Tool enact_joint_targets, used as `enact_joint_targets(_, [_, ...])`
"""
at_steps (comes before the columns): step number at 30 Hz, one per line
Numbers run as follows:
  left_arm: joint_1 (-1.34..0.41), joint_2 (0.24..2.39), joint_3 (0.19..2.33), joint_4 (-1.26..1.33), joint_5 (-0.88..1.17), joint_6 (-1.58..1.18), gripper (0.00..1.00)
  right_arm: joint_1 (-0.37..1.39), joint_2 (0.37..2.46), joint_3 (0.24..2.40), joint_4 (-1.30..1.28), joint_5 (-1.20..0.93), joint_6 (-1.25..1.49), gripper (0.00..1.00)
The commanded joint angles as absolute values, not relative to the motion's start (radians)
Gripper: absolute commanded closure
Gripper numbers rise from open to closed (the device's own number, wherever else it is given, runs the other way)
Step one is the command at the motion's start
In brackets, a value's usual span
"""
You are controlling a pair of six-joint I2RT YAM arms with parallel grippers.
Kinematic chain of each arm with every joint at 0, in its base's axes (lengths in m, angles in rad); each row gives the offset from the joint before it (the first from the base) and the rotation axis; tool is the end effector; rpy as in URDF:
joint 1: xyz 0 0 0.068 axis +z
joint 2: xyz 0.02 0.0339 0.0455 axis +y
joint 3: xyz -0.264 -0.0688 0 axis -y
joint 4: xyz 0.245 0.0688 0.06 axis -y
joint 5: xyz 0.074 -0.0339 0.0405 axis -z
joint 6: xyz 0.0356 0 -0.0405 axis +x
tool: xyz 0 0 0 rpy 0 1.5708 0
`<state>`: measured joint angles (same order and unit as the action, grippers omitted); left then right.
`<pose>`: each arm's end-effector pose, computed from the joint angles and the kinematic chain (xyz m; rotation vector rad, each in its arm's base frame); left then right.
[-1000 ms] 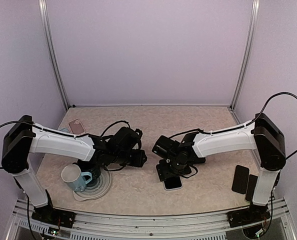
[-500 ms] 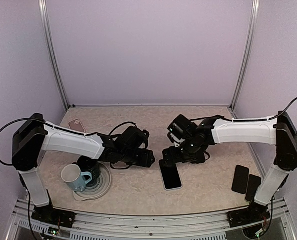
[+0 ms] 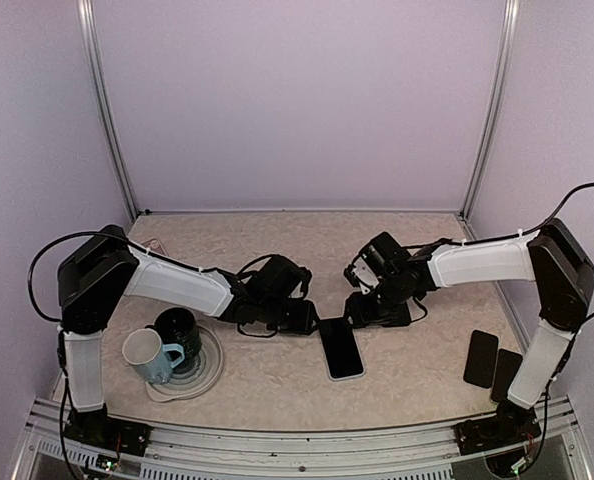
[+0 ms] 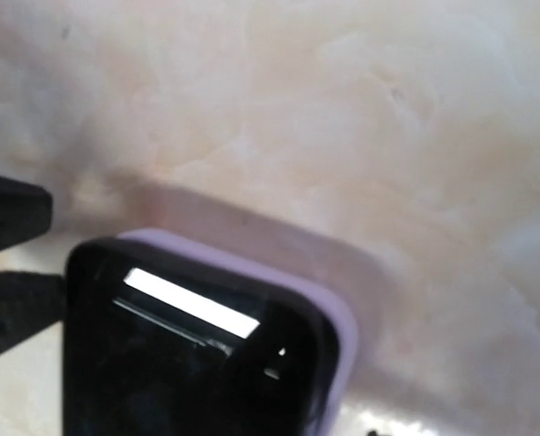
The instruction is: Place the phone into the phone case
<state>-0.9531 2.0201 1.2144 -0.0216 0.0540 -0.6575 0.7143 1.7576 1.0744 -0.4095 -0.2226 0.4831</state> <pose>0.2427 -0.3450 0.1355 0.4033 2.5258 -0.7669 0.2570 0.2332 0.1682 -0.3987 2.7723 0.6430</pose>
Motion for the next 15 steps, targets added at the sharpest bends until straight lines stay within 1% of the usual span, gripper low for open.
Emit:
enact_joint_targets(1, [-0.941,2.056,1.272,0.034,0.13,-0.628,0.69,0.703,1.786,1.063,-0.37,-0.252,0.459,0.57])
enact_joint_targets(4, [-0.944,2.095,1.303,0.029,0.195,-0.611,0.73,0.704,1.787,1.049,-0.371,-0.244,0.462,0.57])
enact_joint_targets(6, [-0.943,2.114,1.313,0.005,0.201,-0.616,0.77,0.704,1.787,1.037,-0.367,-0.246,0.466,0.57])
enact_joint_targets(8, [-0.941,2.137,1.317,-0.059,0.207,-0.617,0.78,0.704,1.786,1.019,-0.355,-0.261,0.475,0.57])
enact_joint_targets(15, [-0.947,2.171,1.304,-0.123,0.237,-0.583,0.79,0.704,1.759,0.951,-0.305,-0.291,0.506,0.59])
